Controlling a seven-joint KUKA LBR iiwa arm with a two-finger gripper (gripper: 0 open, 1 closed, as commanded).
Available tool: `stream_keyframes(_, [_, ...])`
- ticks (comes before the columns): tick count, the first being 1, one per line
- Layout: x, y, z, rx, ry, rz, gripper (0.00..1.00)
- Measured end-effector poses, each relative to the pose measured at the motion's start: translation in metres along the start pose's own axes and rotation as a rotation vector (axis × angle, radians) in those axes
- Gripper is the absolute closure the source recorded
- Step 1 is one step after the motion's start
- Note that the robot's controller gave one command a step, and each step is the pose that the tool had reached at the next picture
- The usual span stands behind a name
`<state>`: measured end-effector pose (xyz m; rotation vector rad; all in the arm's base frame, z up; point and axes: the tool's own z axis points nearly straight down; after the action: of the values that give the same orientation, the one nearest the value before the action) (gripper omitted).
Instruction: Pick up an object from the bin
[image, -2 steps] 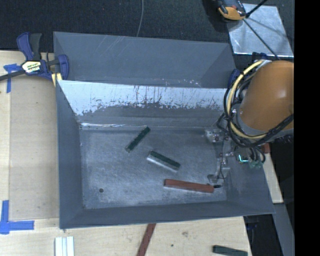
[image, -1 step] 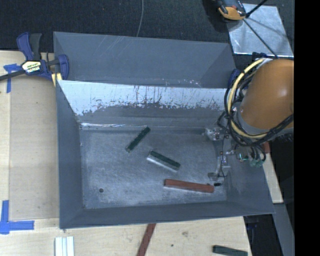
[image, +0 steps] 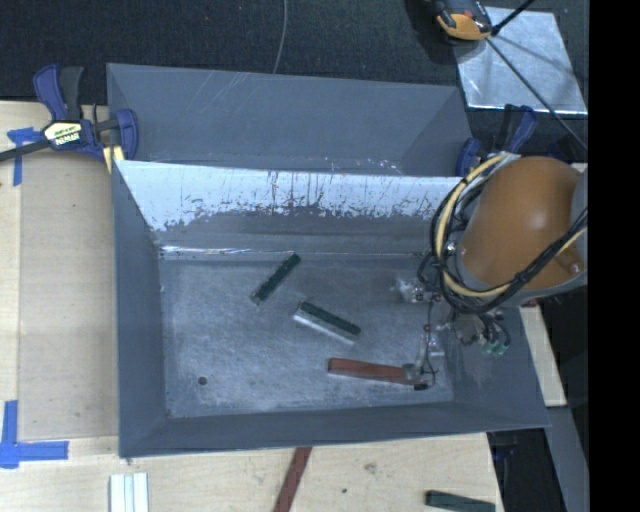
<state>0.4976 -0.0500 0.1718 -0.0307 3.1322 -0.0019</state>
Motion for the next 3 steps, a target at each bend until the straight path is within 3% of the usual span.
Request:
stream_keyframes(1, [-0.003, 0.014, 0.028, -0.001, 0.012, 0.094, 0.00])
stream_keyframes(2, [-0.019, 0.023, 0.100, 0.000, 0.006, -0.086, 1.00])
stream_keyframes(3, [-0.018, 0.023, 0.102, -0.001, 0.008, -0.087, 0.00])
